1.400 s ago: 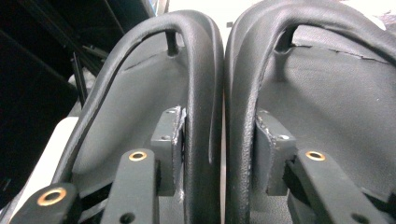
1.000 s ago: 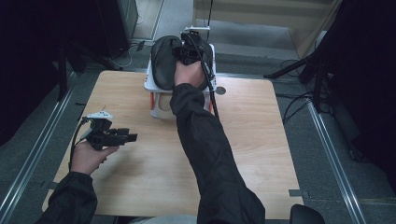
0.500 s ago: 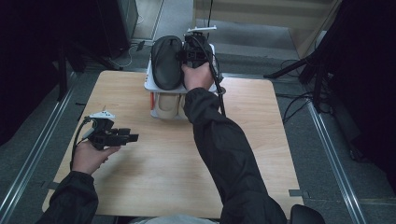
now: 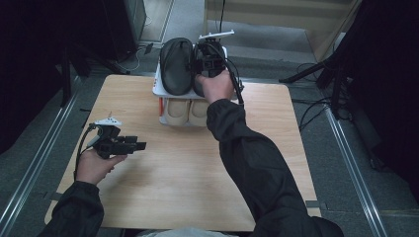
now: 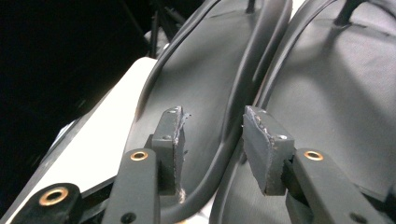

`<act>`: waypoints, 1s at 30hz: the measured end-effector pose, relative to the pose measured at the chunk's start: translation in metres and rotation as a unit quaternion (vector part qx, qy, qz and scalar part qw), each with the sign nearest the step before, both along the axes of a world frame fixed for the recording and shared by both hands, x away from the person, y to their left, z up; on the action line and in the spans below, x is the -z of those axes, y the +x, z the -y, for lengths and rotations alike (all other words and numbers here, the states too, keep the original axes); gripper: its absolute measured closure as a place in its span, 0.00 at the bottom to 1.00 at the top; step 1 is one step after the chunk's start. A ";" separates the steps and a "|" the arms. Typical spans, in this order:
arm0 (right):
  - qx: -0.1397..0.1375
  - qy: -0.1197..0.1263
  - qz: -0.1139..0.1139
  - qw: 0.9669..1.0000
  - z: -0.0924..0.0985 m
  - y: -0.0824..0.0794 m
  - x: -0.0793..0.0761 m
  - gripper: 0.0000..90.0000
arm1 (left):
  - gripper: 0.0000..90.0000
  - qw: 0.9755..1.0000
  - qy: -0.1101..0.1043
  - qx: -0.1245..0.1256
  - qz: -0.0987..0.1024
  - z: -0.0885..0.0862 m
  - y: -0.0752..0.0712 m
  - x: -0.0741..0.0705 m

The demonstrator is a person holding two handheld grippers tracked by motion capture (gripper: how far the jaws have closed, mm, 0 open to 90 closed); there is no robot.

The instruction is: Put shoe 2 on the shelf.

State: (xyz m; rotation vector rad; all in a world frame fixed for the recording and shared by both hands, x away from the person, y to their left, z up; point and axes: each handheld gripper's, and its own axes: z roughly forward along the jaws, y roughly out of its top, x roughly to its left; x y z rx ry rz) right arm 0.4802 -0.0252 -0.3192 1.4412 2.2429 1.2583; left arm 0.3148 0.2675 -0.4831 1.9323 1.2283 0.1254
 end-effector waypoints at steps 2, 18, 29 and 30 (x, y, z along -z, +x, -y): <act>-0.012 -0.005 0.001 1.000 0.002 -0.005 0.000 0.66 | 0.50 1.000 0.000 -0.001 0.001 0.000 0.000 0.000; -0.117 0.005 0.046 0.992 0.006 -0.055 -0.005 0.67 | 0.50 1.000 0.003 0.000 0.000 -0.001 -0.001 0.000; -0.167 0.011 0.059 0.984 0.026 -0.087 0.014 0.65 | 0.50 1.000 0.003 0.000 0.000 0.000 -0.001 0.000; -0.167 0.011 0.059 0.984 0.026 -0.087 0.014 0.65 | 0.50 1.000 0.003 0.001 -0.001 0.000 -0.001 0.000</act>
